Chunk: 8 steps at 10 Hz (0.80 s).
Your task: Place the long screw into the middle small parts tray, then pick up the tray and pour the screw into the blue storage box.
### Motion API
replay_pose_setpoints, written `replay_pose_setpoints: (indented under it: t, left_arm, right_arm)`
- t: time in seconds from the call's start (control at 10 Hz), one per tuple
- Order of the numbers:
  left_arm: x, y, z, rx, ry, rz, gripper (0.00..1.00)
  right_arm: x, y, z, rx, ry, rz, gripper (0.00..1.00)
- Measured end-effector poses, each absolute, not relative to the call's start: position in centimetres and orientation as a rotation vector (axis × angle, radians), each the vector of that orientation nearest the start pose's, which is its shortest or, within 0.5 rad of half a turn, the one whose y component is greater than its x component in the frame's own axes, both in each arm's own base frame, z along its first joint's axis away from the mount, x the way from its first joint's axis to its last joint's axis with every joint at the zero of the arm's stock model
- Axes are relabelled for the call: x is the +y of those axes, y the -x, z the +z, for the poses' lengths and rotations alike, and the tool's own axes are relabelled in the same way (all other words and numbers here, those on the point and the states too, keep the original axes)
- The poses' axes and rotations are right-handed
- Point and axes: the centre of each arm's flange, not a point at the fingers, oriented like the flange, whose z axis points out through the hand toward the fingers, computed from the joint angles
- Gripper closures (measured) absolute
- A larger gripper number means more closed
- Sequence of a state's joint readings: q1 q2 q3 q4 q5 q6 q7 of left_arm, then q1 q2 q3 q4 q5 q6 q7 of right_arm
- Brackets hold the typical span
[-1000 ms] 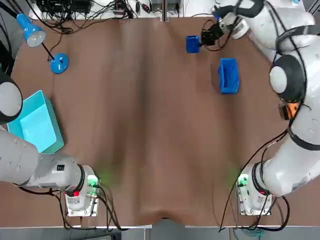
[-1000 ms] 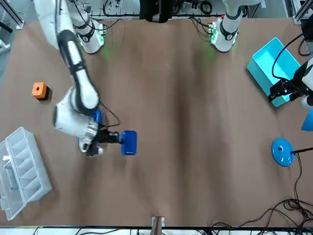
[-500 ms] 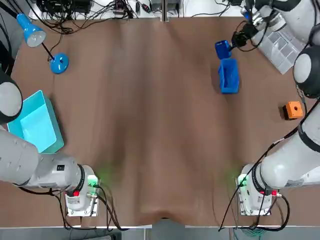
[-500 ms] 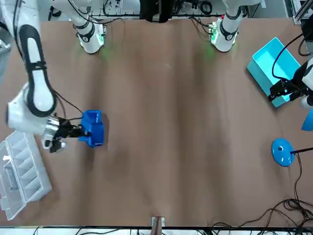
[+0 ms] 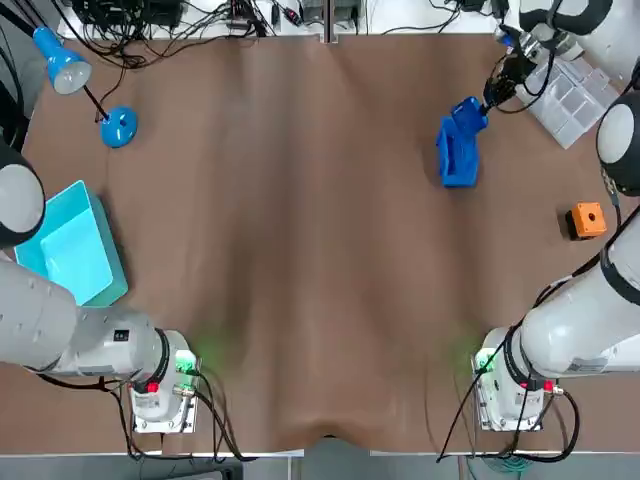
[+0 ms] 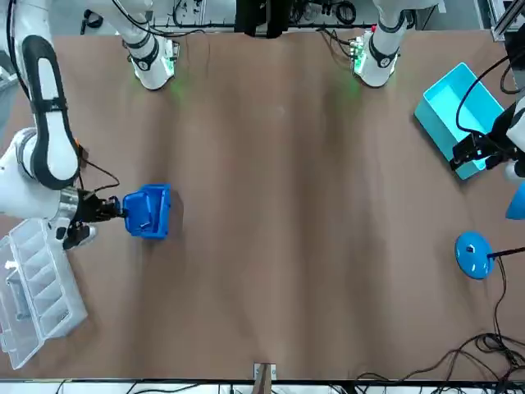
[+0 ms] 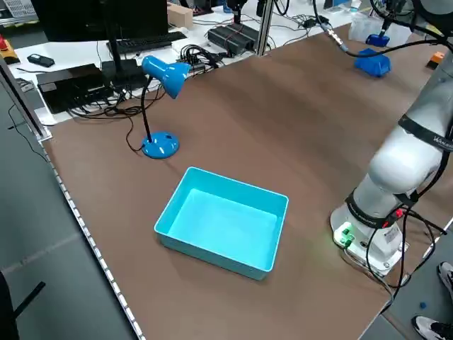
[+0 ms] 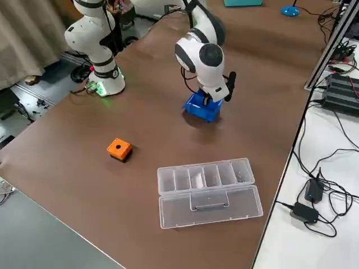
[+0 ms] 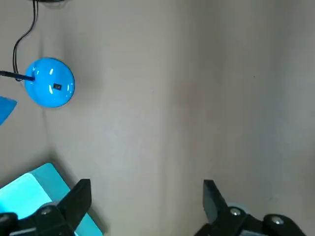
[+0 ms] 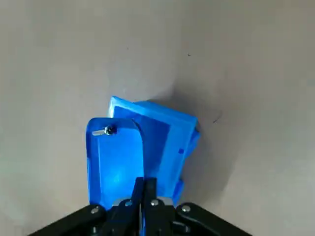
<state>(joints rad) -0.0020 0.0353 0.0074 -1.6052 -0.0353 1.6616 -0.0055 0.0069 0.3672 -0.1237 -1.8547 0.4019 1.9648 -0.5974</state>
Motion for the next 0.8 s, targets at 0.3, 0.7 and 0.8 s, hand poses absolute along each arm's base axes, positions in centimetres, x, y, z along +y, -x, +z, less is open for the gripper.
replay_pose_setpoints:
  t: [0.3,0.7,0.8]
  left_arm:
    - [0.0,-57.3,59.6,-0.022,3.176,-0.033,0.0]
    - [0.0,-57.3,59.6,-0.023,3.176,-0.033,0.0]
    - [0.0,-57.3,59.6,-0.022,3.176,-0.033,0.0]
  right_arm:
    - [-3.2,-60.4,30.8,-0.593,2.847,0.279,0.97]
    - [-0.4,-60.4,30.7,-0.849,2.931,0.377,0.97]
    - [0.0,-60.4,30.7,-0.889,2.942,0.391,0.97]
